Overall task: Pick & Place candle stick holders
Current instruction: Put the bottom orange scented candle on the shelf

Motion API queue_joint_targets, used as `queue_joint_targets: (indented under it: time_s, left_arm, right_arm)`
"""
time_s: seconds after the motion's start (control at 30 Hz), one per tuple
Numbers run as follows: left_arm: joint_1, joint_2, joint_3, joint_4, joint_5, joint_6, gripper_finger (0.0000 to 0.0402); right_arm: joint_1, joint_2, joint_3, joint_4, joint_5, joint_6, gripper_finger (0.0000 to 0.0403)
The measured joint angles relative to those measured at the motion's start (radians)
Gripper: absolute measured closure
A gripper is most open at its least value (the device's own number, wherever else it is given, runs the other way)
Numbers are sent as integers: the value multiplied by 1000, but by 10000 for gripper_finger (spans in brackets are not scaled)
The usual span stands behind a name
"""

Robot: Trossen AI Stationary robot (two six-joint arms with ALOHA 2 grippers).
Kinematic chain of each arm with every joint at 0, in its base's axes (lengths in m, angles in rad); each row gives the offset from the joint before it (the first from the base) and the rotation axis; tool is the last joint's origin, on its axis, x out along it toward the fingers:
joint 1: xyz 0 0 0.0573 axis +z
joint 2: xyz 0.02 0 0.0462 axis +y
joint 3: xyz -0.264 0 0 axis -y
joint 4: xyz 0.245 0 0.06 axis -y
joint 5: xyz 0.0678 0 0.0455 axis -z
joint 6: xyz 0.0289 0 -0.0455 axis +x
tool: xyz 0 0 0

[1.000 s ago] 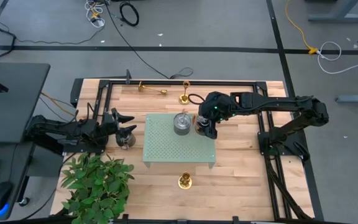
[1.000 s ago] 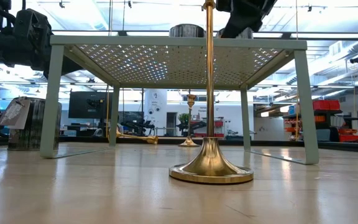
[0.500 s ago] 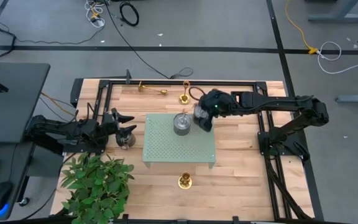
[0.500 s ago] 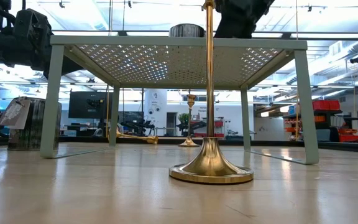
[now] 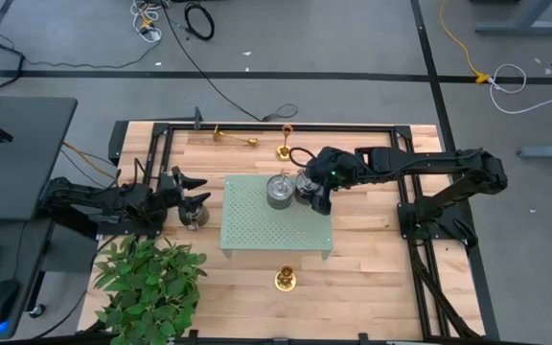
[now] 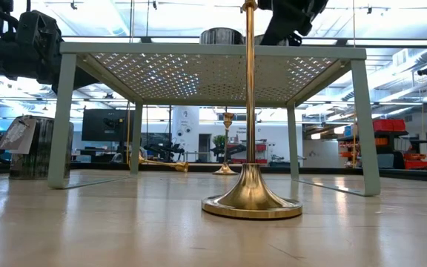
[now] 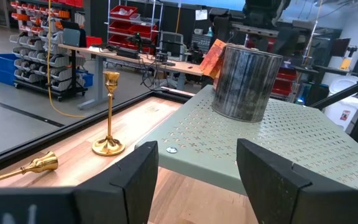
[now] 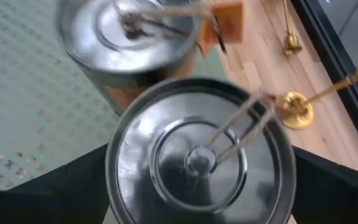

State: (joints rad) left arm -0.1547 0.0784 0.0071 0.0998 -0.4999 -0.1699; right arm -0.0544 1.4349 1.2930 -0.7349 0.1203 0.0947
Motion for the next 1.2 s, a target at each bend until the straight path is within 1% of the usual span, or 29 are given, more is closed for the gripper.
queue_joint_targets:
  time_s: [0.17,0.43,0.57,1.1,1.2]
  left_arm:
    - [0,0,0,0,0,0,184]
    - [0,0,0,0,0,0,184]
    - [0,0,0,0,0,0,184]
    - [0,0,0,0,0,0,184]
    - [0,0,0,0,0,0,184]
  right_arm:
    - [9,0,0,-18,19,3,7]
    - [53,0,0,-23,128,12,7]
    - [70,0,0,-26,161,11,7]
    - [75,-2,0,-29,159,-5,7]
    - [75,-2,2,-29,137,-18,7]
